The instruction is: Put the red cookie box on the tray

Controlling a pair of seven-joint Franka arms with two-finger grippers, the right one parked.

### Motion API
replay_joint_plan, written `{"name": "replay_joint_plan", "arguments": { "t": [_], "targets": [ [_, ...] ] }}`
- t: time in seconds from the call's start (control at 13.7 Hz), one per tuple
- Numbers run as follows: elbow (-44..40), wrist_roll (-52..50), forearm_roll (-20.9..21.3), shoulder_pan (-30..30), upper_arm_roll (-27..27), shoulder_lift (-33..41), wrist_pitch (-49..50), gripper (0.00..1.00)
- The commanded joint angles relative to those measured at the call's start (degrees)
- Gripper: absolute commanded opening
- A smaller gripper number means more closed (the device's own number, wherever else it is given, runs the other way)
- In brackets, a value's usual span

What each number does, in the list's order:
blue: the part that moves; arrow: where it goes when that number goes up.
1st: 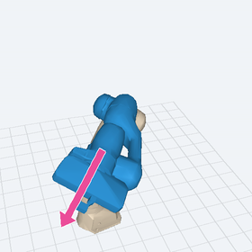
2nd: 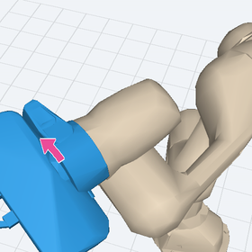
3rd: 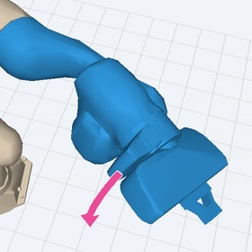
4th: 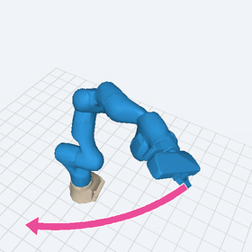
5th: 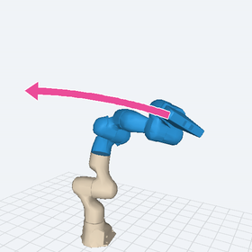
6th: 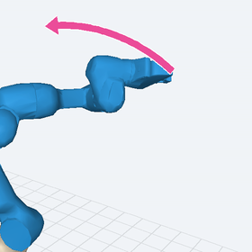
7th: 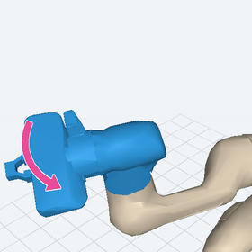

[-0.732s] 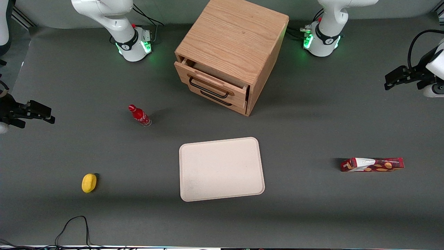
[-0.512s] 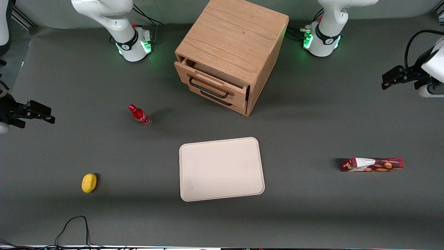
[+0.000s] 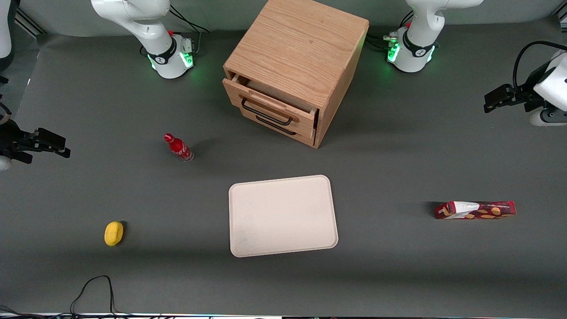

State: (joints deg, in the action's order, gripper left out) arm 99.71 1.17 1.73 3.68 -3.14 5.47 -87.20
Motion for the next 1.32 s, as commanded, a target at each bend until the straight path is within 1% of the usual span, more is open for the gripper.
{"name": "replay_joint_plan", "arguments": {
  "t": [0.0, 0.07, 0.15, 0.29, 0.44, 0.51, 0.66, 0.73, 0.8, 0.88, 0.95, 1.1, 1.24],
  "targets": [
    [-2.4, 10.5, 6.5, 1.9, 1.4, -1.8, 1.7, 1.00],
    [-2.4, 14.8, 8.1, 1.2, 1.6, -2.0, 0.9, 1.00],
    [-2.7, 20.8, 7.7, 0.2, 1.0, -2.7, 0.0, 1.00],
    [-4.5, 40.1, 5.0, -4.7, 0.6, -5.5, -1.7, 1.00],
    [-10.0, 60.3, 4.4, -7.4, 0.6, -10.9, -2.4, 1.00],
    [-12.8, 67.9, 4.5, -7.8, 0.7, -13.6, -2.3, 1.00],
    [-13.9, 78.2, 3.5, -9.6, 0.7, -16.6, -3.6, 1.00],
    [-13.7, 85.7, 3.3, -9.7, 0.7, -16.9, -7.5, 1.00],
    [-13.8, 89.1, 1.7, -9.8, 0.7, -18.1, -8.4, 1.00],
    [-13.7, 89.8, -0.7, -10.6, 0.6, -18.6, -8.9, 1.00],
    [-14.0, 90.1, -0.8, -11.4, 0.8, -19.2, -9.1, 1.00],
    [-13.8, 90.5, -0.9, -10.8, 0.9, -19.8, -10.6, 1.00],
    [-13.1, 90.7, -0.7, -10.9, 0.9, -22.0, -13.0, 1.00]
  ]
}}
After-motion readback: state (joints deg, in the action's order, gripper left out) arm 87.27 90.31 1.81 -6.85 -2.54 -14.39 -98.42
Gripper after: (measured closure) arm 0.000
